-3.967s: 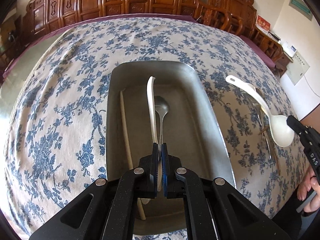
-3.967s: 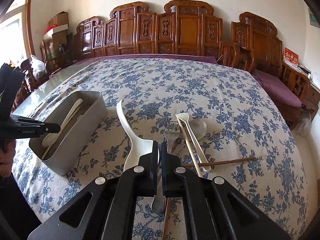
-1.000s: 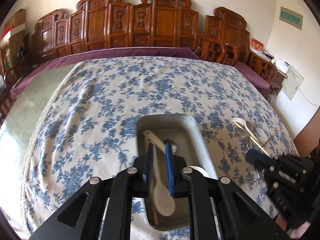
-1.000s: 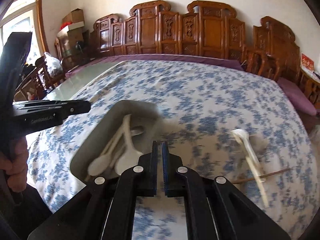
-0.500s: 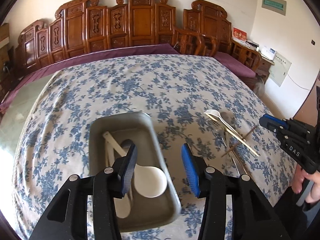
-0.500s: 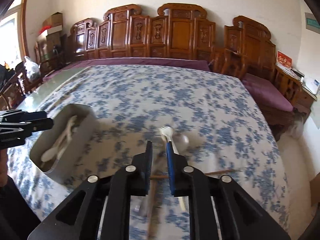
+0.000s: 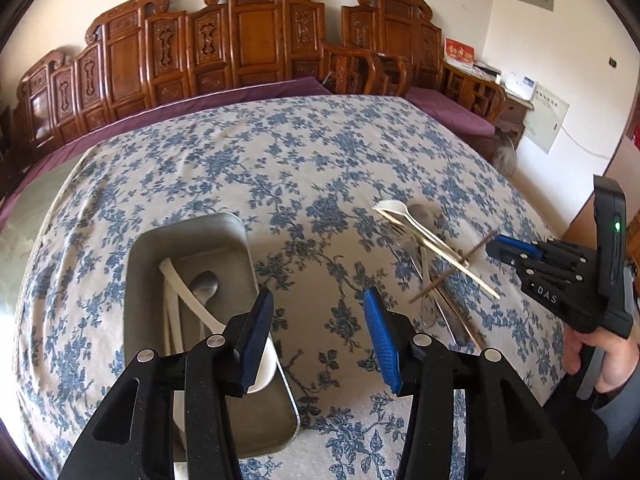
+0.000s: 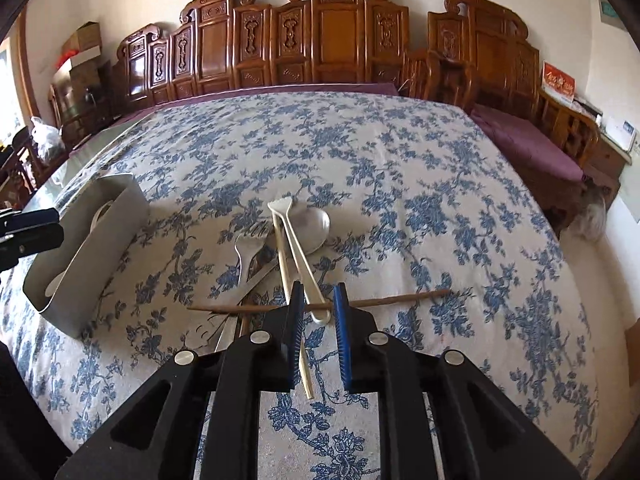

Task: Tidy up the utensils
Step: 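Grasp a wooden chopstick from the utensil pile with the right tool, then grasp a second wooden chopstick with the left tool while the right tool holds its chopstick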

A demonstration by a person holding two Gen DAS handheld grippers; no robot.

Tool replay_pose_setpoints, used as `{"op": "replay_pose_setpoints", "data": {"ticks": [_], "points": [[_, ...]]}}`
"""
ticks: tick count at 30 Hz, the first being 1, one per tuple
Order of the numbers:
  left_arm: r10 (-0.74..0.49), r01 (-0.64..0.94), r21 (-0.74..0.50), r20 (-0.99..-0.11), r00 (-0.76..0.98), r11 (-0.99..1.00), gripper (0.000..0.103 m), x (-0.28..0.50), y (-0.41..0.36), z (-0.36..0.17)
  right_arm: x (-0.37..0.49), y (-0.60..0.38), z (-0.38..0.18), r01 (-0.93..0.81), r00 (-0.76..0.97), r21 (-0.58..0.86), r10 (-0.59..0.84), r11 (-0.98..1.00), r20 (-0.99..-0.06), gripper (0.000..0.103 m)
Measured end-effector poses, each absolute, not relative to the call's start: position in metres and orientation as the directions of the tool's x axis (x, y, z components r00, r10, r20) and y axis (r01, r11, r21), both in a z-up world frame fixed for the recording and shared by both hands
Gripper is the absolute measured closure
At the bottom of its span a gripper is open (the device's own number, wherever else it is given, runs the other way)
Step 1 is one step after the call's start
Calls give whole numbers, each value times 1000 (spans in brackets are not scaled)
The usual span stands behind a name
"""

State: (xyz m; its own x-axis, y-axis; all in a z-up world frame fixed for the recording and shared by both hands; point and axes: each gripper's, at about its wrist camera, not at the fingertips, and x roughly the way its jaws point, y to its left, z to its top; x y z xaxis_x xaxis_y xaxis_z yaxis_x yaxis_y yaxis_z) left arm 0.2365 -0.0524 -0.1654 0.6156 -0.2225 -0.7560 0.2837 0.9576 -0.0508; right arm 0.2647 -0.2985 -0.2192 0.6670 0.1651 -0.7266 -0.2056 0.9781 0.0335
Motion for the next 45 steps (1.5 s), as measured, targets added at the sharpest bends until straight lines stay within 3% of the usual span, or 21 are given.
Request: {"op": "replay_pose_setpoints", "data": {"ticks": [11, 22, 23, 25, 33, 45], "points": [[-216, 296, -37, -768, 603, 954, 58, 236, -62, -175, 268, -282, -243, -297, 588, 35, 212, 954, -780, 86], [-213, 301, -29, -771, 600, 953, 58, 234, -63, -178, 266, -275, -256, -319, 565, -30, 165, 947, -808, 86], [-212, 302, -27, -772, 599, 953, 58, 234, -64, -178, 265, -275, -256, -322, 563, -29, 167, 946, -809, 93], [-213, 305, -26, -772, 599, 952, 58, 233, -64, -179, 265, -273, -256, -334, 559, -31, 171, 942, -811, 97], [-230, 335, -20, -766, 600, 942, 58, 229, -75, -180, 254, -291, -223, -327, 630, 83, 283, 941, -723, 97], [-261, 378, -26, -767, 586, 925, 58, 226, -101, -192, 262, -329, -207, -240, 690, 151, 278, 959, -668, 97]]}}
